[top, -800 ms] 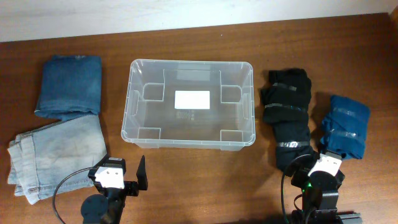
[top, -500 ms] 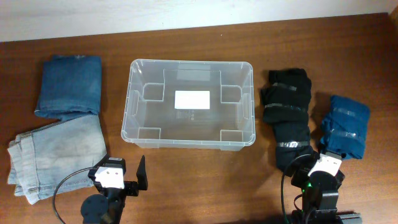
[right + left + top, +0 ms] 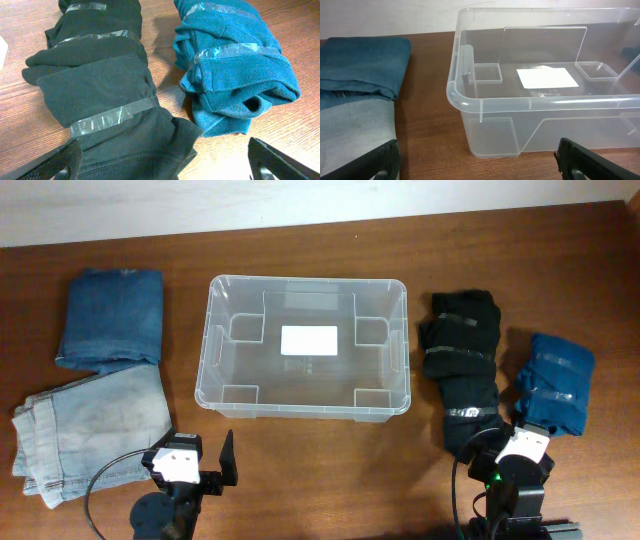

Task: Pack container
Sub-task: 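Move the left gripper toward the folded light-wash jeans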

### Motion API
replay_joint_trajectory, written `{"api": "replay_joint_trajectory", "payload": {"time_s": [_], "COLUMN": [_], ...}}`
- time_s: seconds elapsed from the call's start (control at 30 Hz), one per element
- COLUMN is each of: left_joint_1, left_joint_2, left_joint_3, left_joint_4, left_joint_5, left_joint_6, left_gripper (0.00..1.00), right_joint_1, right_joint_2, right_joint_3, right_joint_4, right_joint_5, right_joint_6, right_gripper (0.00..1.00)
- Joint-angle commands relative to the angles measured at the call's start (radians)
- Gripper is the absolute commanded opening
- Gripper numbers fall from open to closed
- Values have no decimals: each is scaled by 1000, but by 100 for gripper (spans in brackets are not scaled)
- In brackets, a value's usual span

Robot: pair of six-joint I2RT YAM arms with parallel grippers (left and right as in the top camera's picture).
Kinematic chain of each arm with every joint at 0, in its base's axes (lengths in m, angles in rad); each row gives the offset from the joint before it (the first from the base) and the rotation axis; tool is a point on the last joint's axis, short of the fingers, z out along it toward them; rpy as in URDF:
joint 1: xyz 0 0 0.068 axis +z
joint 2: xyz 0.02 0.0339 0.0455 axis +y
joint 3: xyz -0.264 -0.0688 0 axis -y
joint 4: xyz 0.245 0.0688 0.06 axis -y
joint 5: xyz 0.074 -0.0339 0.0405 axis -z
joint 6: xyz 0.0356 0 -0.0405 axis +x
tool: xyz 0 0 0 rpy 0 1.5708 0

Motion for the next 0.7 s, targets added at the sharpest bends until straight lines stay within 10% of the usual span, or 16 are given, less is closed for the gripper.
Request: {"api": "replay_joint_trajectory", "payload": {"time_s": [0.0,0.67], "left_joint_1": [4,4], "left_joint_2": [-10,-10], "left_joint_3": [-10,-10], "left_joint_4": [6,48], "left_joint_5": [7,127], "left_joint_6": [19,-26], "left_gripper": [99,99], "right_joint_1": [-6,-6], "right_joint_2": [-11,-11], "right_joint_3": [-8,-8], "right_joint_4": [3,3], "right_joint_5": [5,5], "right_joint_6": [11,11], "right_gripper": [98,99]}}
